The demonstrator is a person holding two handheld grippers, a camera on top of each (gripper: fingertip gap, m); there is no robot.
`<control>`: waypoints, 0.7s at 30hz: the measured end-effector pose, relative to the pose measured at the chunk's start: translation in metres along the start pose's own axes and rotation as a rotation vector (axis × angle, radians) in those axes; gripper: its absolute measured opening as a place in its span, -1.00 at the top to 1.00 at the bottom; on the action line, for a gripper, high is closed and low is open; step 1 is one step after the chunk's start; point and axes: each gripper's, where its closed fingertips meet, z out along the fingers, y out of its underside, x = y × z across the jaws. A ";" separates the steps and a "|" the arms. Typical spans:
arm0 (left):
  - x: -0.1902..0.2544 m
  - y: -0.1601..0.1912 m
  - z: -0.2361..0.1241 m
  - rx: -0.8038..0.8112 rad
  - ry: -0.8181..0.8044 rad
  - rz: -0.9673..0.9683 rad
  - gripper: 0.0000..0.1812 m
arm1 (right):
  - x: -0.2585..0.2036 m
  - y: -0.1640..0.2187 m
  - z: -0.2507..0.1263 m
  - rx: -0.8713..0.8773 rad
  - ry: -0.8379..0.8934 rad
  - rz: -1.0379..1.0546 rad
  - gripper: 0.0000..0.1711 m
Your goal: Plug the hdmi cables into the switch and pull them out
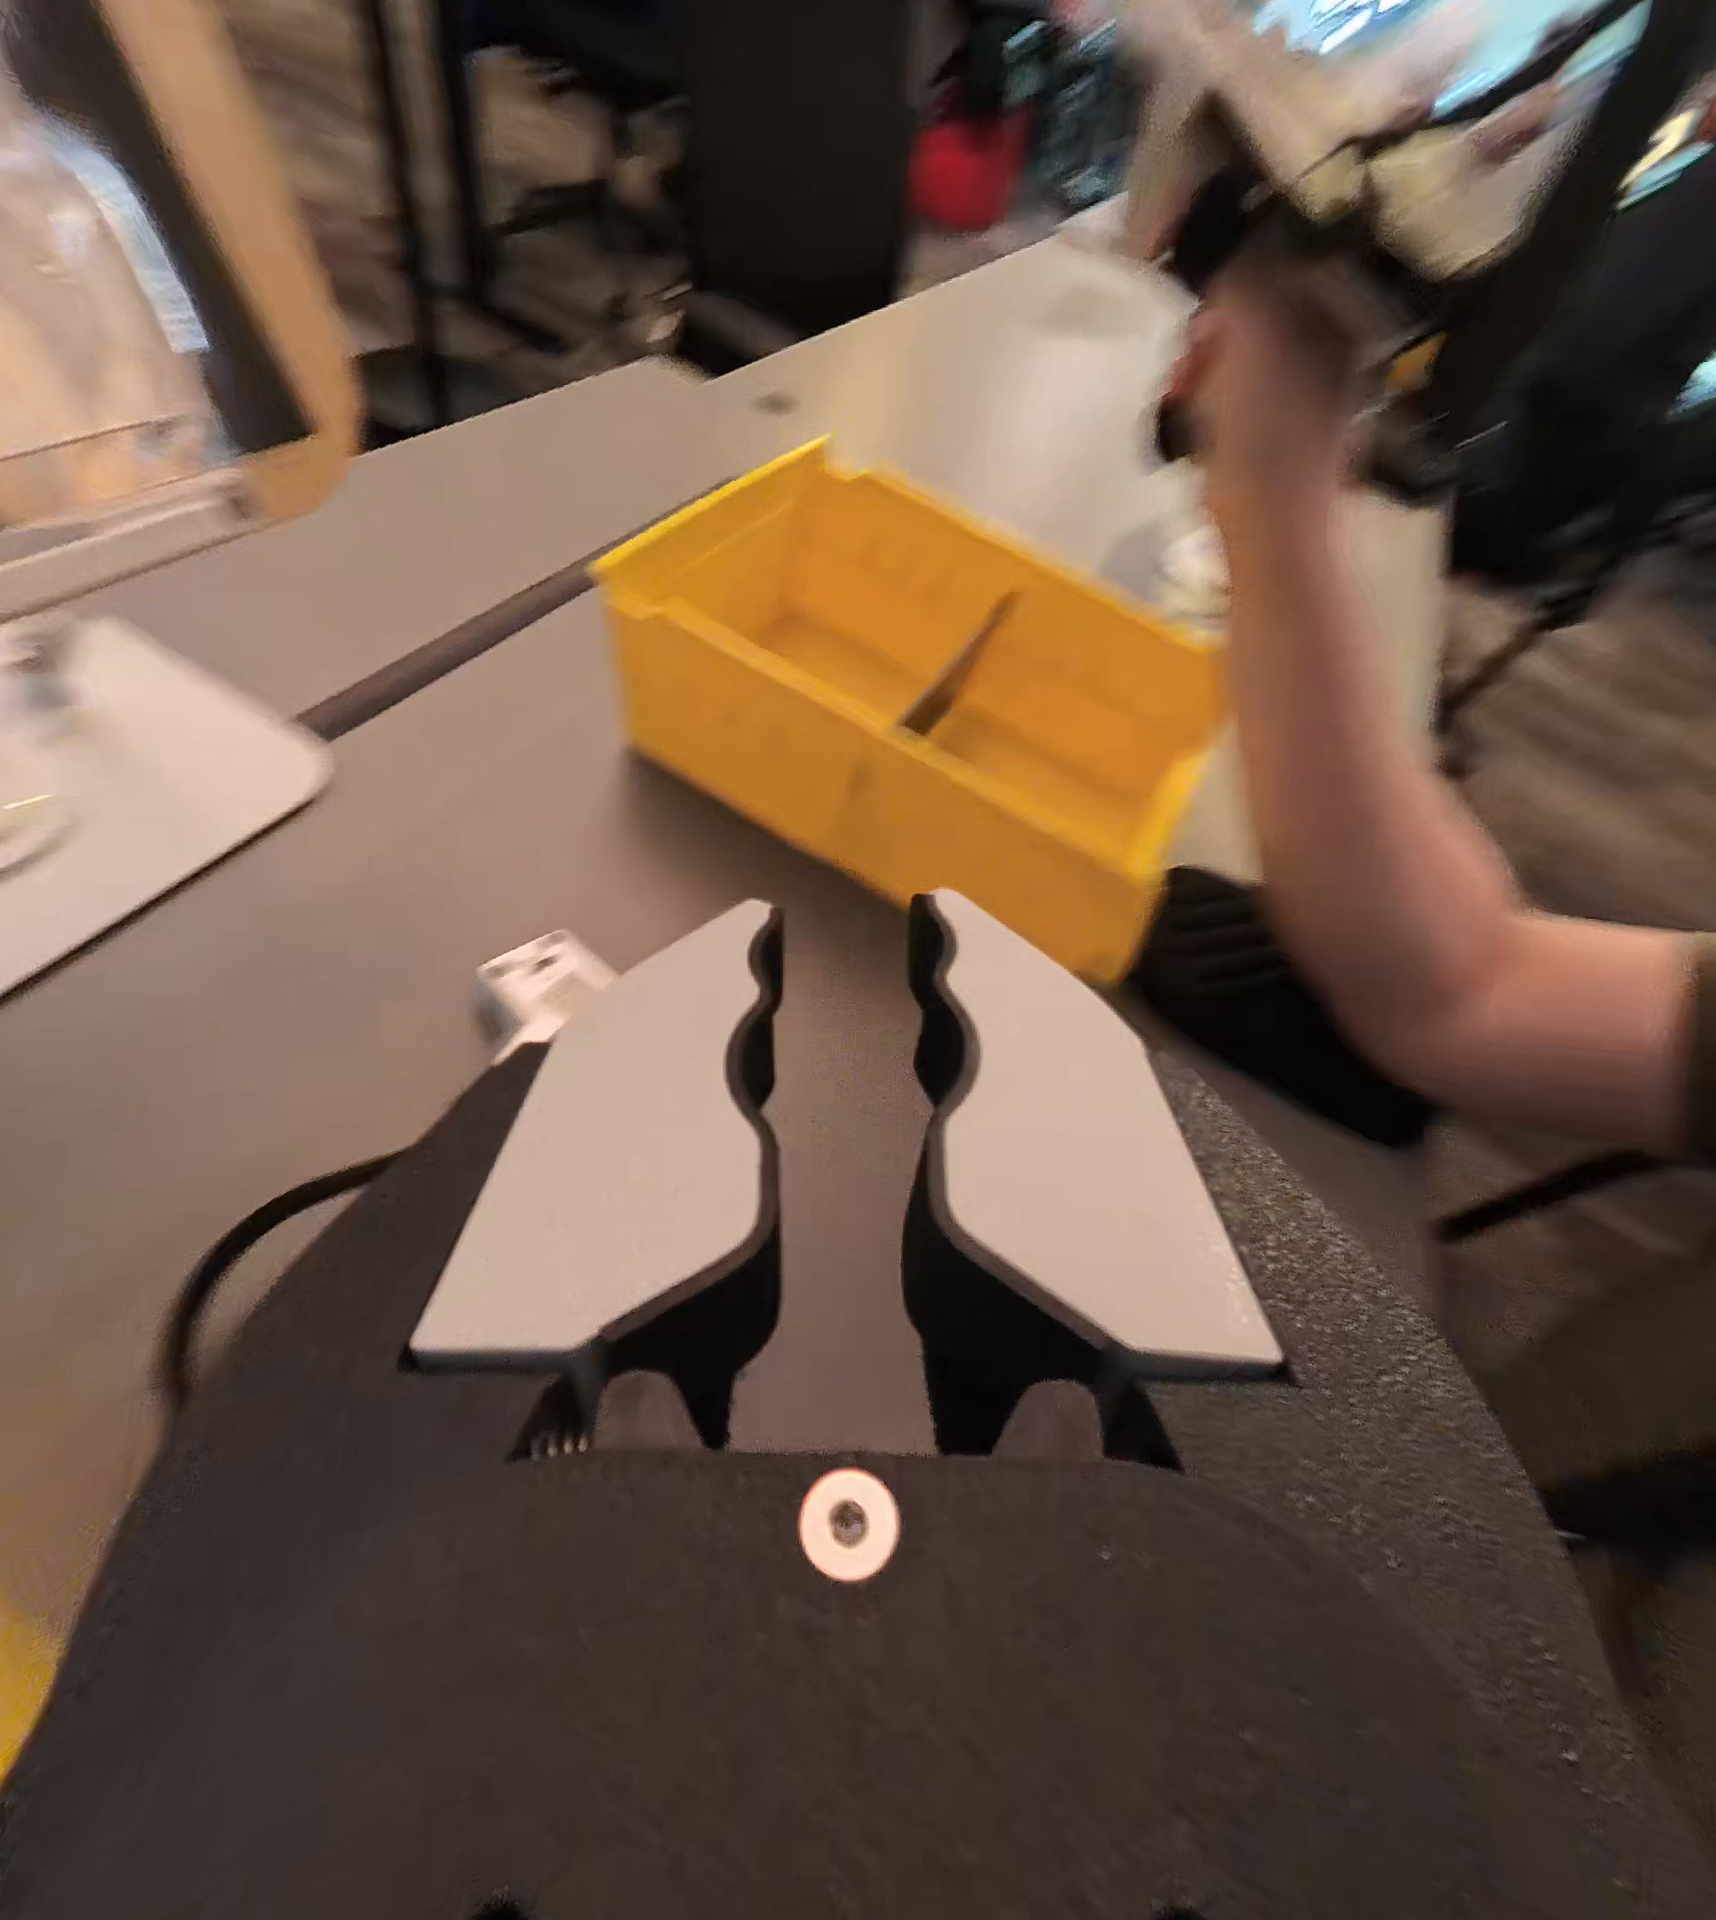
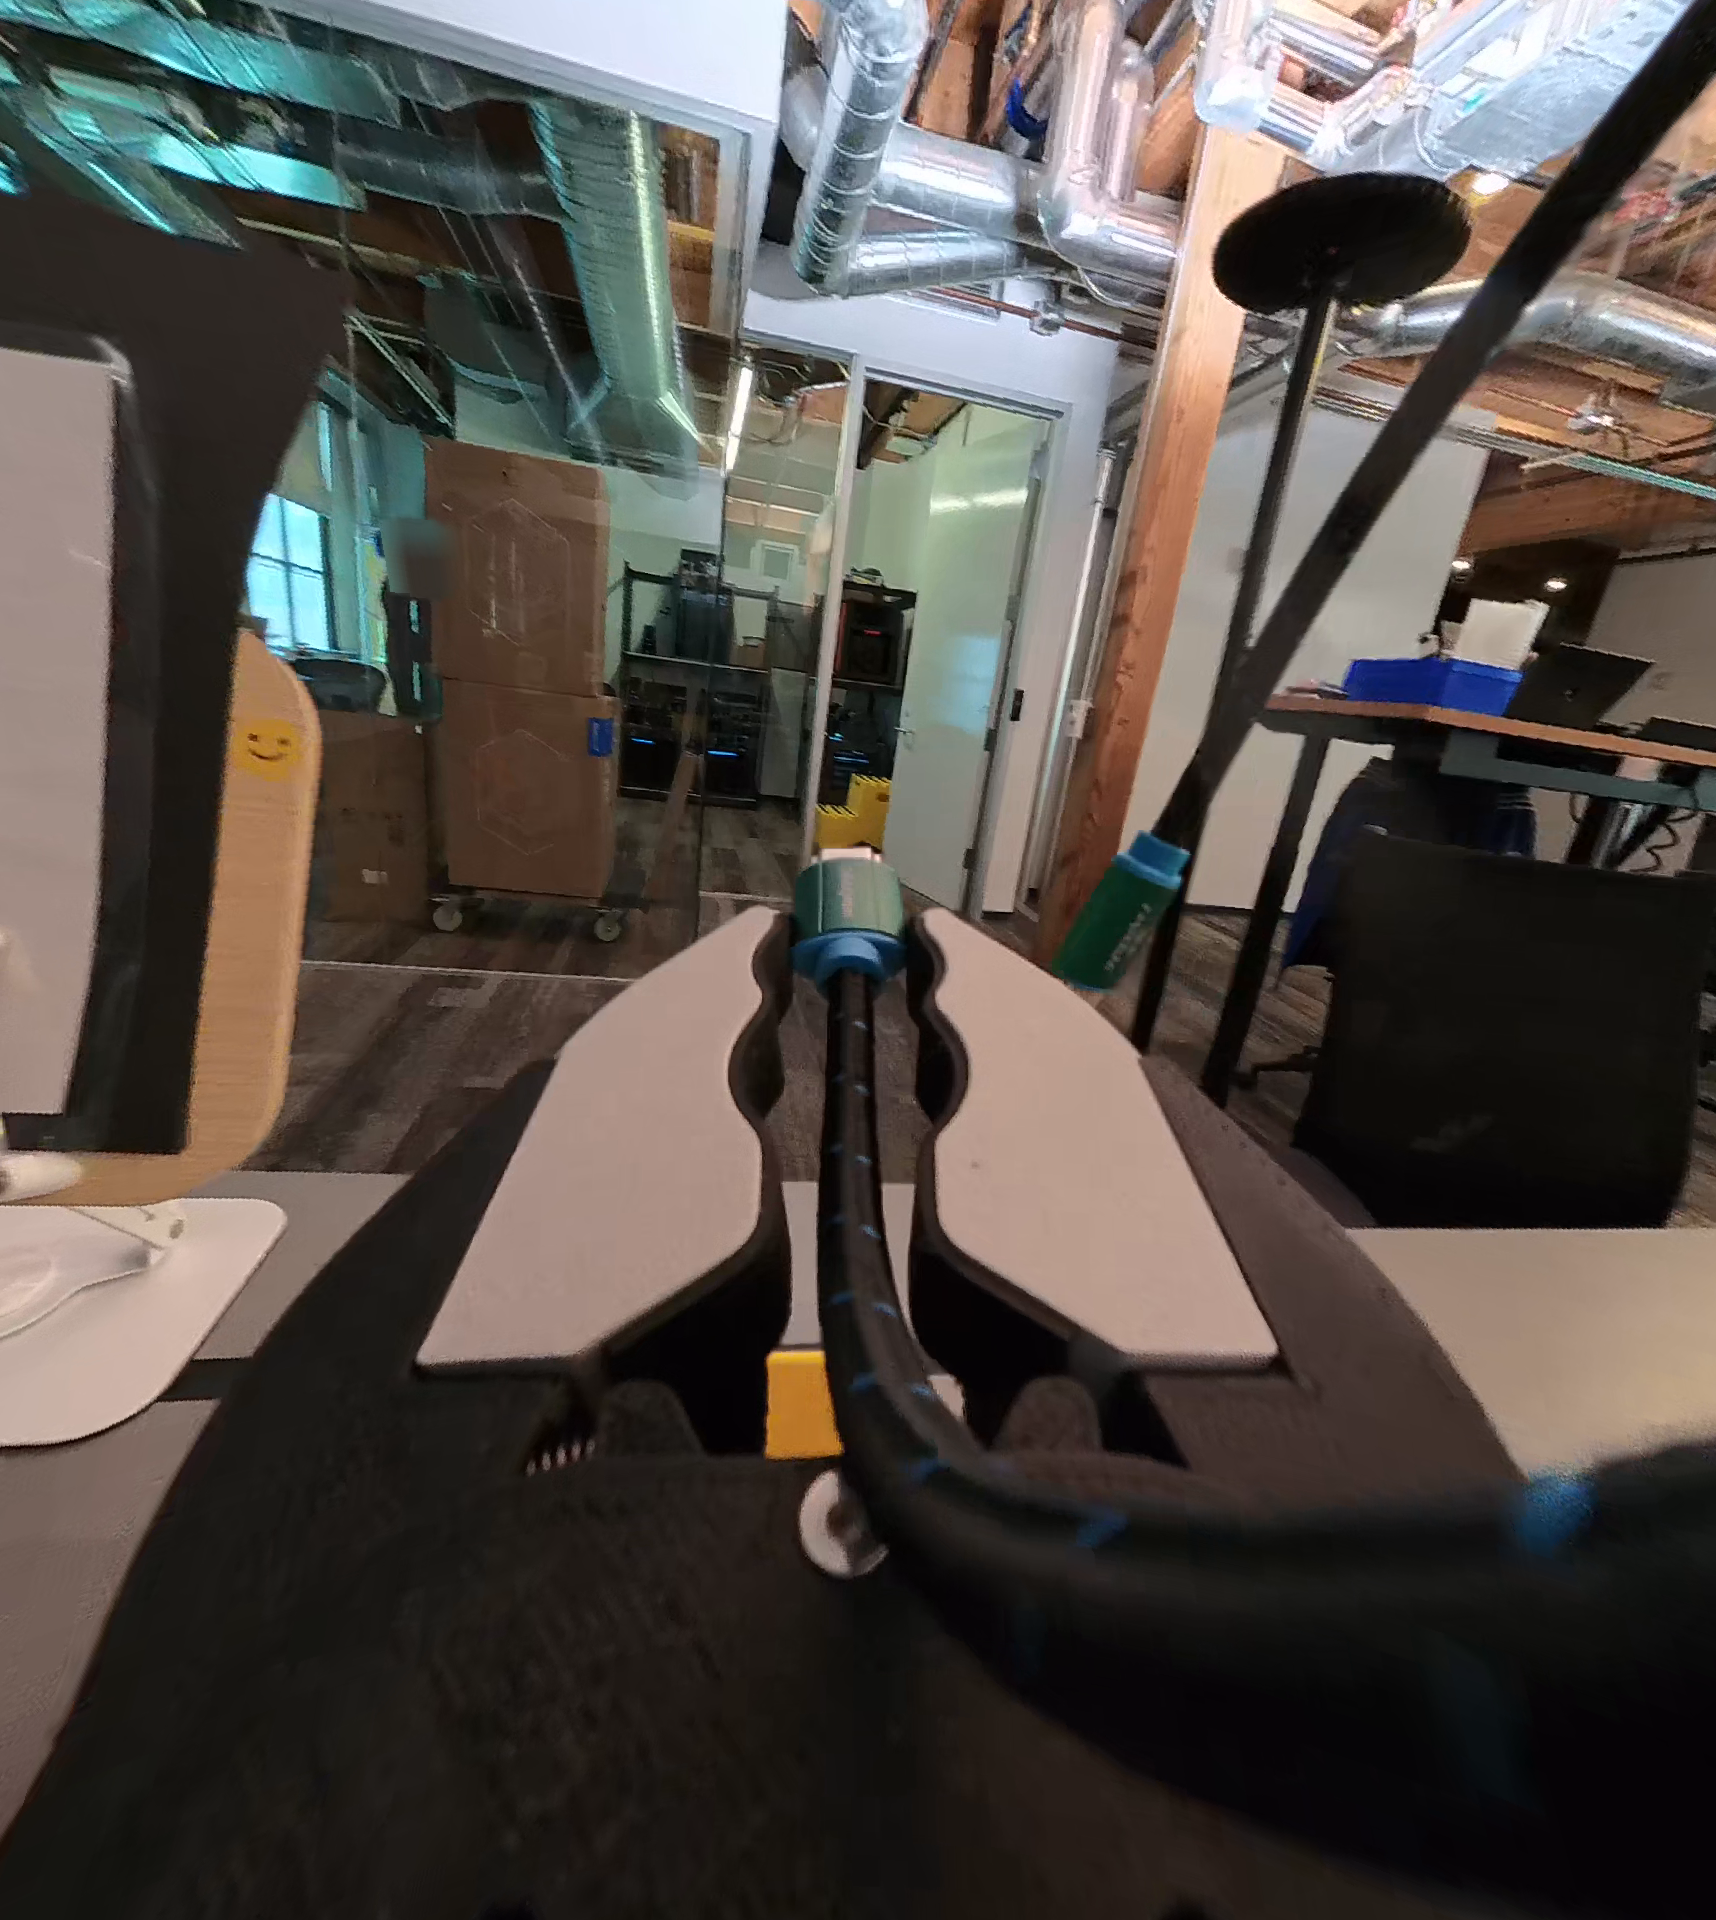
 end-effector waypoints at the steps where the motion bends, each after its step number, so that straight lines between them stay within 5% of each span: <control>1: -0.010 0.011 0.001 -0.042 -0.067 0.025 0.74 | -0.007 -0.005 -0.001 0.009 -0.026 0.000 0.75; 7: -0.013 0.080 0.025 -0.220 -0.096 0.063 0.52 | -0.037 -0.029 -0.011 0.074 -0.120 -0.018 0.75; 10: -0.013 0.091 0.053 -0.226 -0.079 0.063 0.42 | -0.042 -0.038 -0.015 0.100 -0.146 -0.016 0.75; 15: -0.045 0.096 0.083 -0.409 -0.216 0.325 0.13 | -0.041 -0.043 -0.019 0.112 -0.179 0.012 0.76; 17: -0.055 0.099 0.096 -0.473 -0.213 0.363 -0.15 | -0.040 -0.042 -0.018 0.111 -0.187 0.015 0.76; 21: -0.067 0.119 0.126 -0.561 -0.213 0.197 -0.25 | -0.035 -0.039 -0.016 0.102 -0.192 0.033 0.75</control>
